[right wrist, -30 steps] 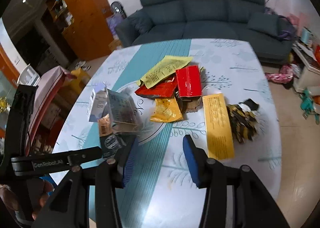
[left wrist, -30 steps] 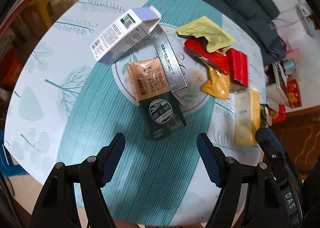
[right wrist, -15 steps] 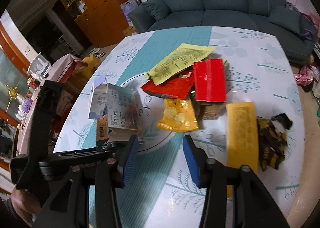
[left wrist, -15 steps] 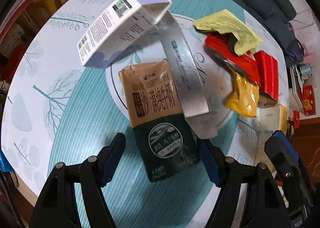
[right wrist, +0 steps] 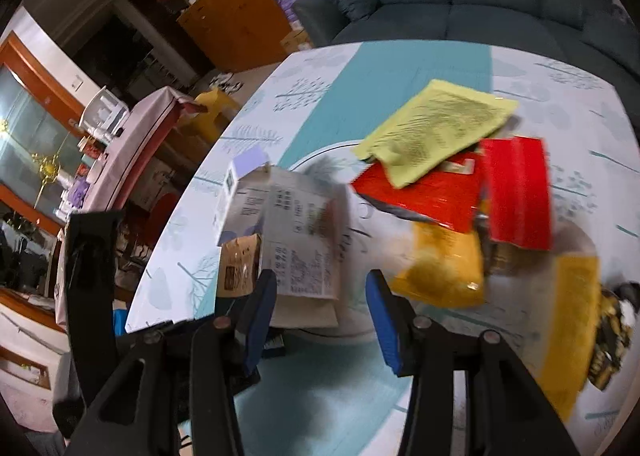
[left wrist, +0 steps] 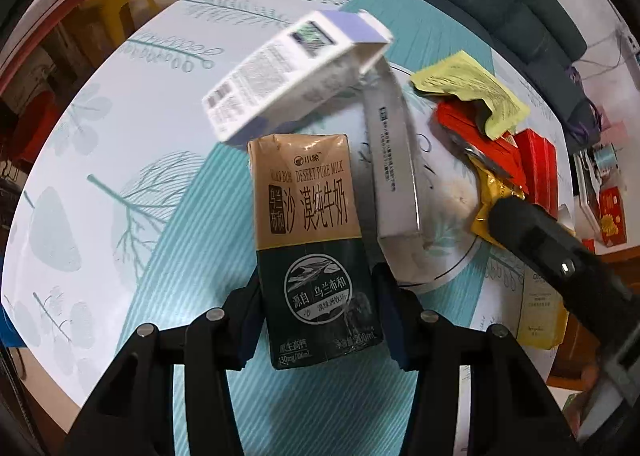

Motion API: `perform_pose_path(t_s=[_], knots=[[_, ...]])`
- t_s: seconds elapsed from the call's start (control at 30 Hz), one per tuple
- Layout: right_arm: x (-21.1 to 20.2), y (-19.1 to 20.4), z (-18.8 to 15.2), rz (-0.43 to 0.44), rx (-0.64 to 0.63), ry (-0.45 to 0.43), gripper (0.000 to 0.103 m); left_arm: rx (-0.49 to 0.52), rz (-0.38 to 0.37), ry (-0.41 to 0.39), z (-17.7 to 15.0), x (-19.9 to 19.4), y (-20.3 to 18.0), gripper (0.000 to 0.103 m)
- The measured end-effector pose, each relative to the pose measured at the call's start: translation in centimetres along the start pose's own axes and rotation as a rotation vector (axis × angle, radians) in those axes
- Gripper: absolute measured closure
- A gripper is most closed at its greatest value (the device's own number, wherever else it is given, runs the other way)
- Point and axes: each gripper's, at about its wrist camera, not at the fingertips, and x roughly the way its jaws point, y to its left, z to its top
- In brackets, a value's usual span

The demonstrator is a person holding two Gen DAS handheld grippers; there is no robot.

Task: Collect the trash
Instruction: 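Grasp the brown-and-green milk carton with the left tool while the right tool grasps the silver box, then lift the milk carton and silver box and carry both toward the black bin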

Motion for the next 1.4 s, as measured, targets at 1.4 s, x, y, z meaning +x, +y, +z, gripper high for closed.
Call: perform_pose_path(t_s=[1.4], knots=[[9.2,4.5,1.6,-0.368,0.128,0.121,0.038,-0.043,0.117,-0.161,5.0,-5.9,9.3,0.054]])
